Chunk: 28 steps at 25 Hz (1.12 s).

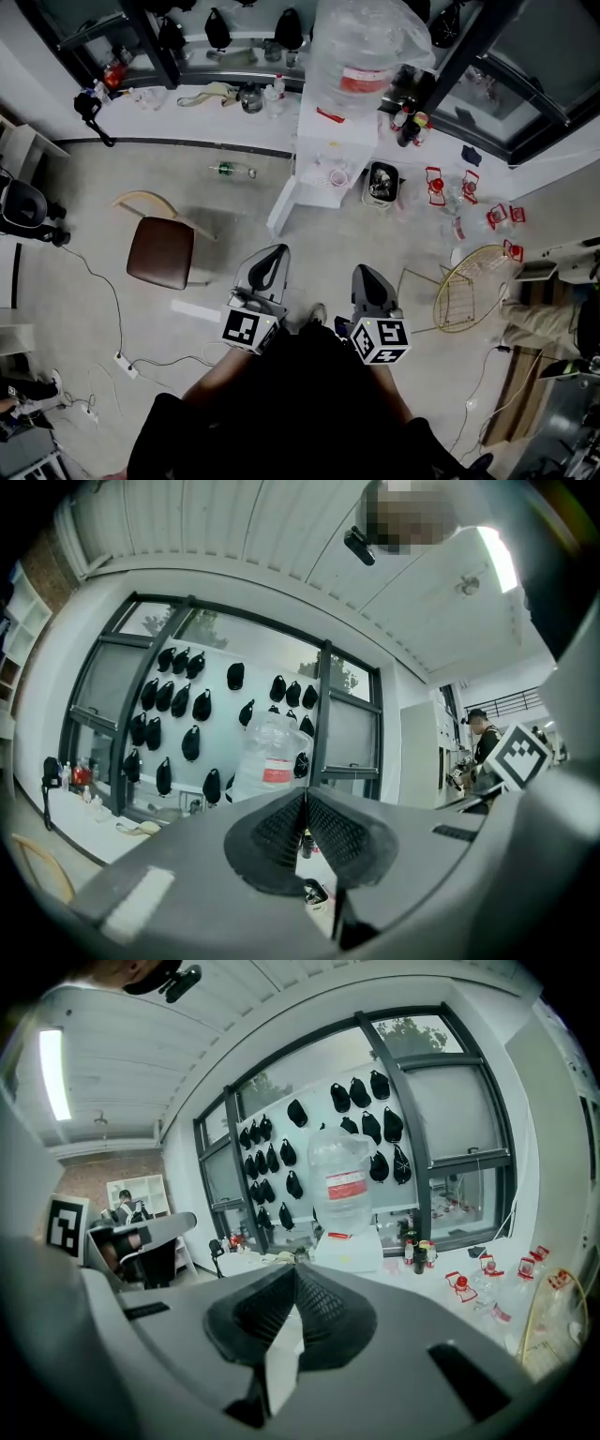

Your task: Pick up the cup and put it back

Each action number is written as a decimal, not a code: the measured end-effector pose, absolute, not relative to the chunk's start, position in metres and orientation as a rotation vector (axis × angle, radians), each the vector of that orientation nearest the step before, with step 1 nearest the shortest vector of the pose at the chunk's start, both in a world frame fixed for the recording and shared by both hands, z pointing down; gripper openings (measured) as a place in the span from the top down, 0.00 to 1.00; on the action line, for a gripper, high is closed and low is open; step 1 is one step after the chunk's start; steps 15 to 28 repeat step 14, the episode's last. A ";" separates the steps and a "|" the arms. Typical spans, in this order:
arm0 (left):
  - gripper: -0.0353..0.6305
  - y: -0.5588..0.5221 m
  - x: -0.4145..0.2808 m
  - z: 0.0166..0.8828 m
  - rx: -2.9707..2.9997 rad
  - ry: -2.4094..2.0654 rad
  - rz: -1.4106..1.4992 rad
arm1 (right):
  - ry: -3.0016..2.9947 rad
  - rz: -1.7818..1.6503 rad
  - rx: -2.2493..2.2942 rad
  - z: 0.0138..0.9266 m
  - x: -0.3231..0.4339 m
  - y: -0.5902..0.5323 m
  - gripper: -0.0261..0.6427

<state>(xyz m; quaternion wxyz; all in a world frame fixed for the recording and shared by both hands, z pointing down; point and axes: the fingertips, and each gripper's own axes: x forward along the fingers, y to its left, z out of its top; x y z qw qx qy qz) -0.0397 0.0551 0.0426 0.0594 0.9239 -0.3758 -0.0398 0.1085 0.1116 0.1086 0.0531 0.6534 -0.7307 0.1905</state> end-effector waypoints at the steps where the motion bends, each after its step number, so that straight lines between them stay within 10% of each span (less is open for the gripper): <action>1: 0.94 0.056 -0.040 0.042 2.805 -1.134 -0.130 | -2.223 0.580 1.986 0.108 0.107 0.113 0.97; 28: 0.94 0.058 -0.051 0.054 2.787 -1.152 -0.062 | -2.227 0.597 1.984 0.109 0.095 0.117 0.97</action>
